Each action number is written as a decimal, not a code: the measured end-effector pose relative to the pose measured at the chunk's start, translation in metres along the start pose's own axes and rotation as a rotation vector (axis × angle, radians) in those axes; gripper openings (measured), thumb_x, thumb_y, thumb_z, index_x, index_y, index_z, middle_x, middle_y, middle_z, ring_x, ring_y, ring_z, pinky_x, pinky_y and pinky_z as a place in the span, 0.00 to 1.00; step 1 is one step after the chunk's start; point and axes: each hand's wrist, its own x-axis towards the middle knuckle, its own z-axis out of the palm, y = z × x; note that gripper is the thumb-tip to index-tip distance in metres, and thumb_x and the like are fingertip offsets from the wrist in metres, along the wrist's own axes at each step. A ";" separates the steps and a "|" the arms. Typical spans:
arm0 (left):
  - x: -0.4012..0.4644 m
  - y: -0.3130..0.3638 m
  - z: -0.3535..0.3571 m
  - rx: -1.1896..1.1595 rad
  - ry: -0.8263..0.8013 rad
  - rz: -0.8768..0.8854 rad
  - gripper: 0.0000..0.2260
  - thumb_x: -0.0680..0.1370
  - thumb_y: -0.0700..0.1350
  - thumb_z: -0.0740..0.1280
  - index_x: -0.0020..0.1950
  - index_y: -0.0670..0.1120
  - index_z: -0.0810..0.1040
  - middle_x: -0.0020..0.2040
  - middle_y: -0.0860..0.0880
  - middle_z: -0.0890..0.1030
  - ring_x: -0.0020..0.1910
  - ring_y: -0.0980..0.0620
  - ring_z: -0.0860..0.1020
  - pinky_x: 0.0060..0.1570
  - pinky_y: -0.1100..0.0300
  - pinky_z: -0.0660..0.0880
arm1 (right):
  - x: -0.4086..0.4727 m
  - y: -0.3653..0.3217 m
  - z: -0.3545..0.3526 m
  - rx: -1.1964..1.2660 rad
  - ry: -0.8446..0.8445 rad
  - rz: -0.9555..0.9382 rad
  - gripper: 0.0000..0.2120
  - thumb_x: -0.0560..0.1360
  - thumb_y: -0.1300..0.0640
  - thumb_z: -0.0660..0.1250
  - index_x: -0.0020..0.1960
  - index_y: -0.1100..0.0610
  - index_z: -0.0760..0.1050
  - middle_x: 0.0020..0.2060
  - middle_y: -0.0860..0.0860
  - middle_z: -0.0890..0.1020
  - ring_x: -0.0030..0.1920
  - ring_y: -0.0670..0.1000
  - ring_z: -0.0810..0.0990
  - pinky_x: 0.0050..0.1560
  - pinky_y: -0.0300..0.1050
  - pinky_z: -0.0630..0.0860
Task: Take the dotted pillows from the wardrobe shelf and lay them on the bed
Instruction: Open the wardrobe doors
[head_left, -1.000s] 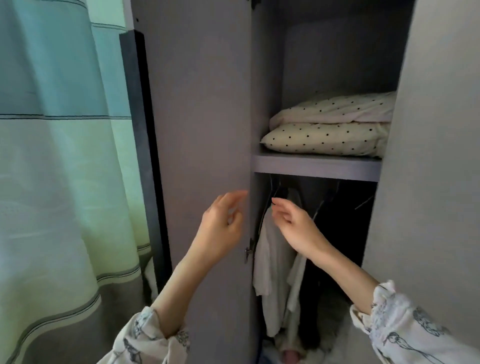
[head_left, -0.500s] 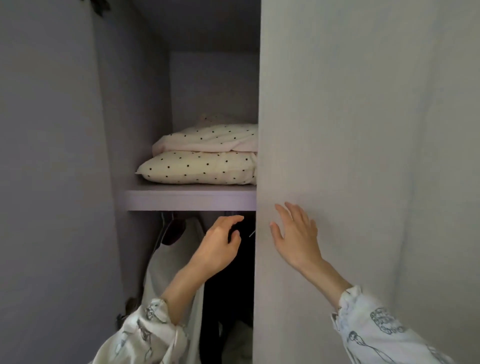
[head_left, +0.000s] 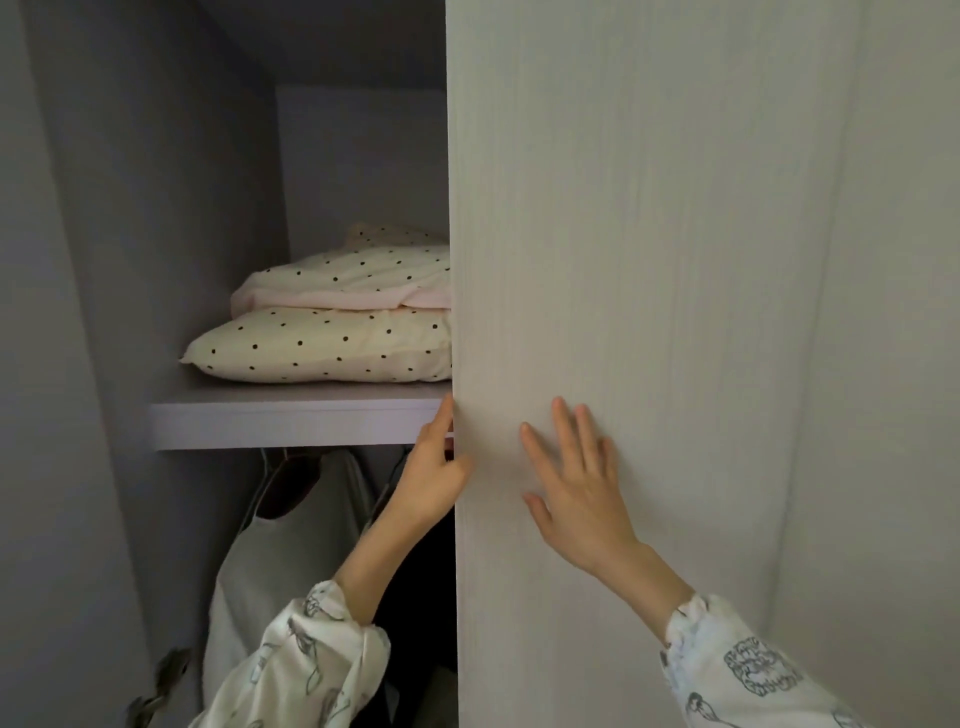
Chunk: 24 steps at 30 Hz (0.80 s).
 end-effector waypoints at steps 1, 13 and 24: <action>-0.003 0.002 -0.002 -0.030 -0.013 -0.008 0.22 0.74 0.47 0.61 0.57 0.75 0.66 0.55 0.58 0.77 0.55 0.55 0.77 0.53 0.59 0.76 | -0.001 -0.001 -0.002 -0.001 -0.011 0.004 0.32 0.77 0.51 0.59 0.75 0.50 0.46 0.70 0.54 0.29 0.69 0.60 0.26 0.70 0.64 0.45; -0.071 0.029 -0.020 -0.222 -0.242 -0.017 0.35 0.73 0.28 0.53 0.72 0.60 0.56 0.66 0.46 0.69 0.62 0.52 0.72 0.59 0.56 0.71 | -0.069 -0.050 -0.046 0.793 -0.056 0.227 0.28 0.79 0.62 0.55 0.75 0.54 0.47 0.74 0.46 0.38 0.72 0.42 0.37 0.62 0.22 0.38; -0.144 0.083 0.005 -0.434 -0.378 -0.011 0.34 0.73 0.27 0.48 0.71 0.59 0.57 0.67 0.45 0.66 0.63 0.54 0.72 0.55 0.60 0.76 | -0.166 -0.062 -0.121 1.070 -0.145 0.498 0.23 0.80 0.60 0.53 0.74 0.48 0.54 0.71 0.45 0.62 0.66 0.52 0.70 0.64 0.53 0.70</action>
